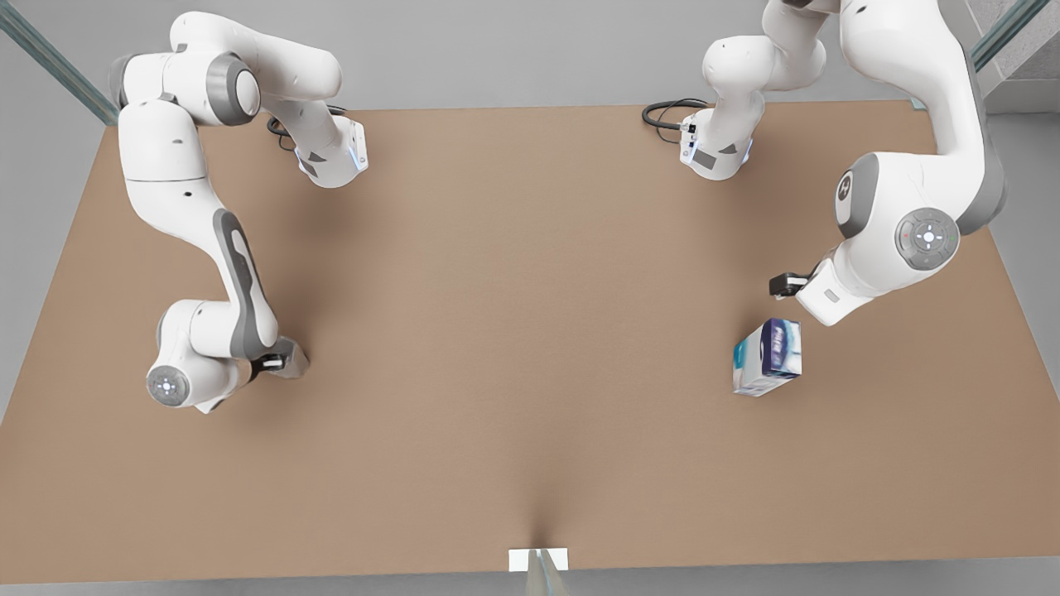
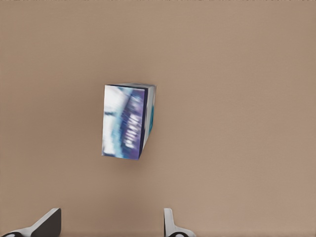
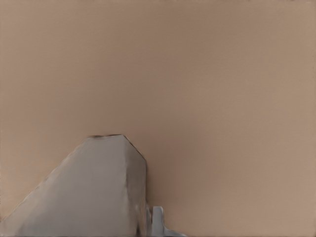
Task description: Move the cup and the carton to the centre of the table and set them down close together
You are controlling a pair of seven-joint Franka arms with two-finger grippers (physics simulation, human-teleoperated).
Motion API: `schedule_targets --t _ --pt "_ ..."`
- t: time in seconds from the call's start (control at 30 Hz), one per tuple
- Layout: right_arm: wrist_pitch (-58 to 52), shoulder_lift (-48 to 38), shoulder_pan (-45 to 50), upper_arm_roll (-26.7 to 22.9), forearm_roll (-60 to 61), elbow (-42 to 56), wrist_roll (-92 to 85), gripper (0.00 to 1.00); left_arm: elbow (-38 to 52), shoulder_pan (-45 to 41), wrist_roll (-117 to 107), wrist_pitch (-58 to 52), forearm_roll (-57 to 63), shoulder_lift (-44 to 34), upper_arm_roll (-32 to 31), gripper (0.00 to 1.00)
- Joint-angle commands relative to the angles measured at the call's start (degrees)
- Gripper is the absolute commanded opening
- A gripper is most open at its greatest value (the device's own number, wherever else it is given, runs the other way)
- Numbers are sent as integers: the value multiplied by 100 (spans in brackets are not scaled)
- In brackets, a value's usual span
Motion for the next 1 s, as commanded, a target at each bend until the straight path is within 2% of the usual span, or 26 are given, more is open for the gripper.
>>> schedule_targets --t 0.0,0.2,0.33,0.5,0.67,0.83,0.97 --pt "0 0 -9 1 0 0 0 24 0 0 0 1 0 0 0 100" --pt "9 9 -62 45 -8 0 -9 21 0 0 0 10 0 8 0 100" --pt "-18 -53 -291 431 -17 0 61 21 0 0 0 10 9 9 0 100" --pt "-26 -141 -299 449 -17 0 44 22 0 0 0 18 8 9 0 100" --pt "-79 -176 -291 853 -8 220 61 23 26 0 0 18 0 9 0 100" --pt "-53 457 887 862 351 1398 105 23 26 0 0 18 0 17 0 100" --pt "-18 1160 1976 599 738 2575 272 24 351 9 0 -52 0 175 0 100"
